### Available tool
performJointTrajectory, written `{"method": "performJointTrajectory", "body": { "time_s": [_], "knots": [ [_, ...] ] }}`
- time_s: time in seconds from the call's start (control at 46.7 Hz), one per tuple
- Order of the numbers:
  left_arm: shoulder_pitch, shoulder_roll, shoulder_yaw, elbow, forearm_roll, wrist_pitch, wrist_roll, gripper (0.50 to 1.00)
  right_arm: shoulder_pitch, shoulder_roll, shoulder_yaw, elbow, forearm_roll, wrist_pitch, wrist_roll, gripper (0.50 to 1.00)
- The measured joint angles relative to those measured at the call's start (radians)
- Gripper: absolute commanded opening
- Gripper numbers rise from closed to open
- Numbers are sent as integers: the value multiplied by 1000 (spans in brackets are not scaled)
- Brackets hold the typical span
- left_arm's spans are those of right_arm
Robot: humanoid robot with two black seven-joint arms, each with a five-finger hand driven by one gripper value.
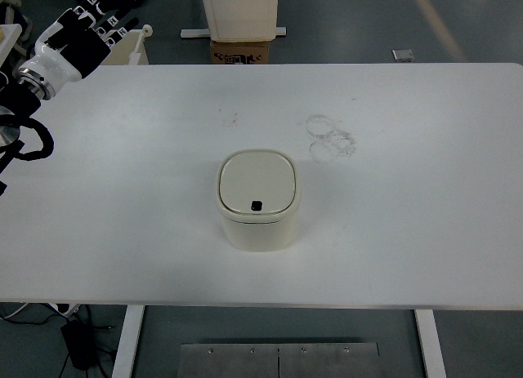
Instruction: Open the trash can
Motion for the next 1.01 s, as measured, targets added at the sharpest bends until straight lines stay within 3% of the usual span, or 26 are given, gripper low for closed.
{"method": "performJointTrajectory", "body": {
  "time_s": [0.385,0.813,1.006],
  "knots": [
    [-77,213,46,-209,76,-5,65,1000,0,0,0,0,0,0,0,993],
    [-278,304,306,-405,171,-8,67,1000,0,0,0,0,0,0,0,993],
    [-343,360,398,-503,239,-69,68,1000,0,0,0,0,0,0,0,993]
  ]
}}
